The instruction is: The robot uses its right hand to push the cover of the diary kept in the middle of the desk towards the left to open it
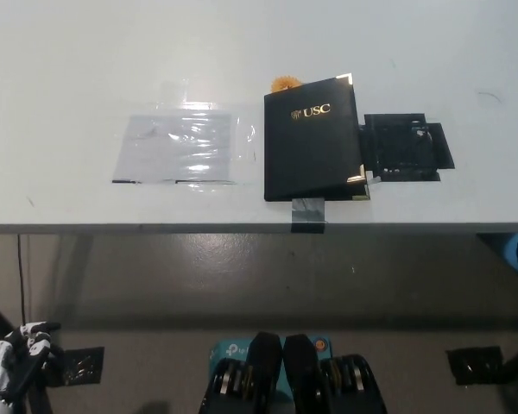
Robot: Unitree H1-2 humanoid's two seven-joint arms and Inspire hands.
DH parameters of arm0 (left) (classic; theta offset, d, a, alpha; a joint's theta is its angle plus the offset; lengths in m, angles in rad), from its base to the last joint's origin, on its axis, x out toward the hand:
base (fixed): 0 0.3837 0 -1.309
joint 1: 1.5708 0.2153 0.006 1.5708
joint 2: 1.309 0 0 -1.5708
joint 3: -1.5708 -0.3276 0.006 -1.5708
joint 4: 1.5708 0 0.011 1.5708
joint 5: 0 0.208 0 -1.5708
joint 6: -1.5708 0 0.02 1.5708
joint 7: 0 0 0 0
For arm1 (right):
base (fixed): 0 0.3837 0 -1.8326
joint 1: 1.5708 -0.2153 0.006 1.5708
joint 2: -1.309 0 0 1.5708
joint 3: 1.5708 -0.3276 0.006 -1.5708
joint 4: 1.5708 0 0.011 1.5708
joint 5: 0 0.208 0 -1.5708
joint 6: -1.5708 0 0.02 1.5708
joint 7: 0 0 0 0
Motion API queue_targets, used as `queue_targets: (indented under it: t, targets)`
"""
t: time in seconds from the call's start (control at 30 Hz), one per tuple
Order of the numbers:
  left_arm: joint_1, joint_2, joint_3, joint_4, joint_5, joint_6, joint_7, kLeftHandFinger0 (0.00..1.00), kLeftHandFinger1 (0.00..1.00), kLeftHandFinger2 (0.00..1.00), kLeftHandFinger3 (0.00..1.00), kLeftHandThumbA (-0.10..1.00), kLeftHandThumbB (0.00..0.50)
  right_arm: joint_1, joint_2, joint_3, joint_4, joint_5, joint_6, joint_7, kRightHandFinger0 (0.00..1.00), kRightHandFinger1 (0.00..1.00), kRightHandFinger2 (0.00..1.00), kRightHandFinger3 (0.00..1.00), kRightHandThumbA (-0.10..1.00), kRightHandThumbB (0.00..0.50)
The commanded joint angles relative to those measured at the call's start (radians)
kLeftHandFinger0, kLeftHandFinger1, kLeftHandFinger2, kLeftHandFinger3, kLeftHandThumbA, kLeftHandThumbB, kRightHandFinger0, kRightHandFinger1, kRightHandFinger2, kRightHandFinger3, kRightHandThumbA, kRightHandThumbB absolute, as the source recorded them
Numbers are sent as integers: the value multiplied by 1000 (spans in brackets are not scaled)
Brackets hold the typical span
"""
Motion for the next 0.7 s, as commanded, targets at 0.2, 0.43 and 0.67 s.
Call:
queue_targets:
  t: [0.2,0.43,0.67]
  targets:
    - [11,16,5,-27,-20,2,-10,335,260,323,459,368,500,-240,-58,119,-352,10,239,57,291,310,412,557,830,117]
    - [13,21,3,-25,-20,-7,-18,337,261,308,439,376,498,-399,-55,180,-465,46,345,83,275,302,399,537,950,57]
    - [27,9,9,-29,-33,1,-13,334,260,294,428,359,500,-483,15,159,-363,107,346,-4,332,352,451,564,905,5]
